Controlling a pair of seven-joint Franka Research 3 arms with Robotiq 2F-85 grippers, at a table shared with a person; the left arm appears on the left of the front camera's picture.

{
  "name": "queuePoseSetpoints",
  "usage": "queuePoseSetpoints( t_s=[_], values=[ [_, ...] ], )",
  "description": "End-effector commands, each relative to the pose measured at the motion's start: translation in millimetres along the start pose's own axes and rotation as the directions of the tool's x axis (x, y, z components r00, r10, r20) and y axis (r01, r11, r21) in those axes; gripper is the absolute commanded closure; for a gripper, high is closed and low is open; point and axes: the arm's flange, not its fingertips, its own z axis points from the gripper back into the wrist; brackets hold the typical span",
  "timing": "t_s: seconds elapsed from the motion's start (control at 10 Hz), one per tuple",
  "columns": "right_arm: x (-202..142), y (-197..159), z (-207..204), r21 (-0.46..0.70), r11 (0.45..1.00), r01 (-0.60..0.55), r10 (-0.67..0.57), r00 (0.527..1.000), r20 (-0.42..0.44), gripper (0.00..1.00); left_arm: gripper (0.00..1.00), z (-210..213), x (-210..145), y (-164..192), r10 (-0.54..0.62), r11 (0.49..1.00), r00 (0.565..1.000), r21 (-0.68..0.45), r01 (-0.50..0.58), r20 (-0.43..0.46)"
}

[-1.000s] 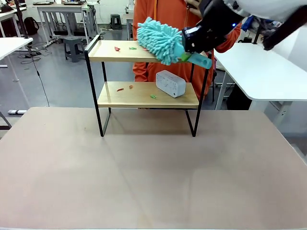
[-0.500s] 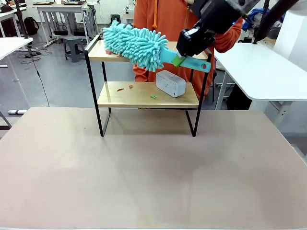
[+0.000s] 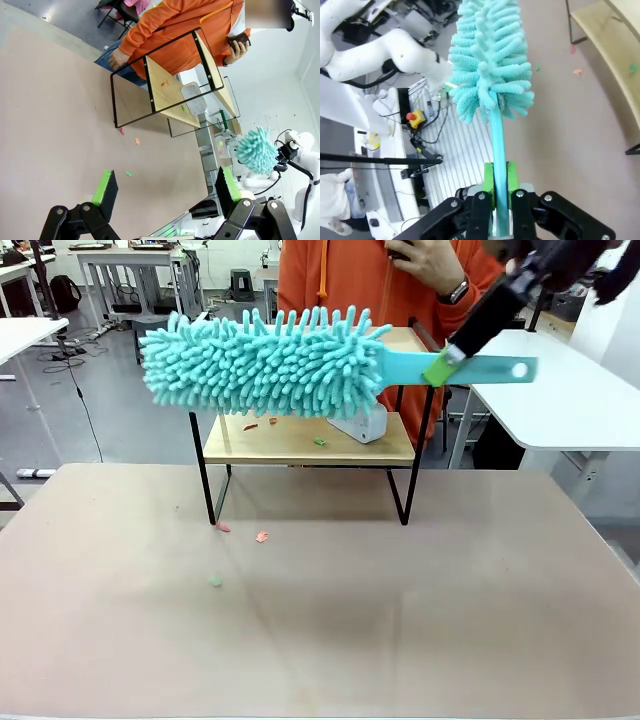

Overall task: Clean the shelf.
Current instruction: Clean the specific tier of the Shelf with the Duster once objects are removed.

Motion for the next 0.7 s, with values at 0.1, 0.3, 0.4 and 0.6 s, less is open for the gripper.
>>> queuePoseSetpoints(
  t_s=[0.1, 0.3, 0.4, 0.6],
  values=[
    [-9, -18, -3, 0.050, 0.997, 0.054, -0.057, 0.997, 0.045, 0.88, 0.00, -3, 0, 0, -0.016, 1.000, 1.000, -0.017, 0.016, 0.015],
    [-32, -18, 15, 0.082, 0.990, 0.111, -0.123, 0.978, 0.169, 0.88, 0.00, -3, 0, 0, -0.016, 1.000, 1.000, -0.017, 0.016, 0.015],
    [-62, -11, 41, 0.084, 0.985, 0.148, -0.166, 0.945, 0.281, 0.88, 0.00, -3, 0, 0, -0.016, 1.000, 1.000, -0.017, 0.016, 0.015],
    [-152, 9, 93, 0.024, 0.938, 0.345, -0.313, 0.817, 0.484, 0.88, 0.00, -3, 0, 0, -0.016, 1.000, 1.000, -0.017, 0.016, 0.015]
  ],
)
